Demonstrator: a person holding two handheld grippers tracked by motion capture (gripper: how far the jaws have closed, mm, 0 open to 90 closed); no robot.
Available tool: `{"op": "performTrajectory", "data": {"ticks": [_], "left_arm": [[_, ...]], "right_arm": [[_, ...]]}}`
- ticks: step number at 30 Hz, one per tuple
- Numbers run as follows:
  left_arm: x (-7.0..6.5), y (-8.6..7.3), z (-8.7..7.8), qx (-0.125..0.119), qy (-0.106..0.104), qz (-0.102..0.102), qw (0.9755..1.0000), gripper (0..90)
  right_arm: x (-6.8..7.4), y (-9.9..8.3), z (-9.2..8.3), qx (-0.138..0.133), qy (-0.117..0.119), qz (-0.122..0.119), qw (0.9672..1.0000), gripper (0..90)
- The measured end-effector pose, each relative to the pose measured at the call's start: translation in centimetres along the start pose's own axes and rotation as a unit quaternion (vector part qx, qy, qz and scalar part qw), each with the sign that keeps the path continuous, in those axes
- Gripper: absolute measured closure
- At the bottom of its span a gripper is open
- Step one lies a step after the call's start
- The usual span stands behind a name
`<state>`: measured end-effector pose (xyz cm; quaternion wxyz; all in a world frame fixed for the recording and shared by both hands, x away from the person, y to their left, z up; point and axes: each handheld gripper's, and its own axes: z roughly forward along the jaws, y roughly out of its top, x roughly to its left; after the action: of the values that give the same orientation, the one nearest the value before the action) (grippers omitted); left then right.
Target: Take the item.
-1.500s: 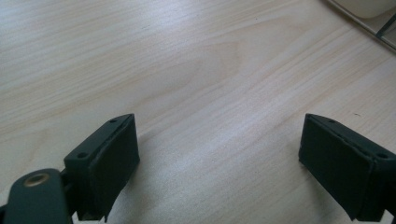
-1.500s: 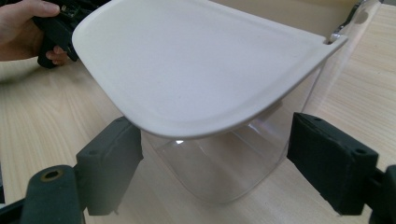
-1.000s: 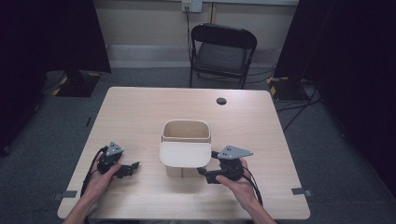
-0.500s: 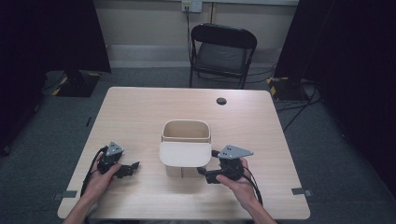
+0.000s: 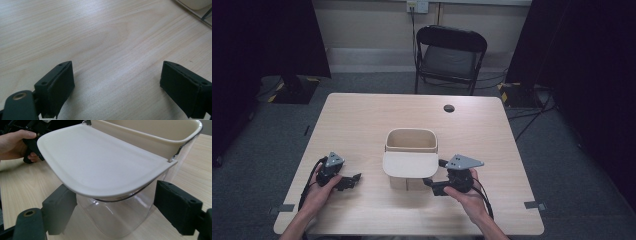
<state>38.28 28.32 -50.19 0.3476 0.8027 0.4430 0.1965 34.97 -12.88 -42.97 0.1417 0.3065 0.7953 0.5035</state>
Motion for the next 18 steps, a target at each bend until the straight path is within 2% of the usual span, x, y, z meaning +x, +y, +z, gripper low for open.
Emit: {"op": "performTrajectory", "data": {"ticks": [18], "left_arm": [[0.00, 0.00, 0.00, 0.000, 0.000, 0.000, 1.0000, 11.5]], "right_arm": [[0.06, 0.39, -0.02, -0.005, 0.001, -0.002, 1.0000, 17.1]]}}
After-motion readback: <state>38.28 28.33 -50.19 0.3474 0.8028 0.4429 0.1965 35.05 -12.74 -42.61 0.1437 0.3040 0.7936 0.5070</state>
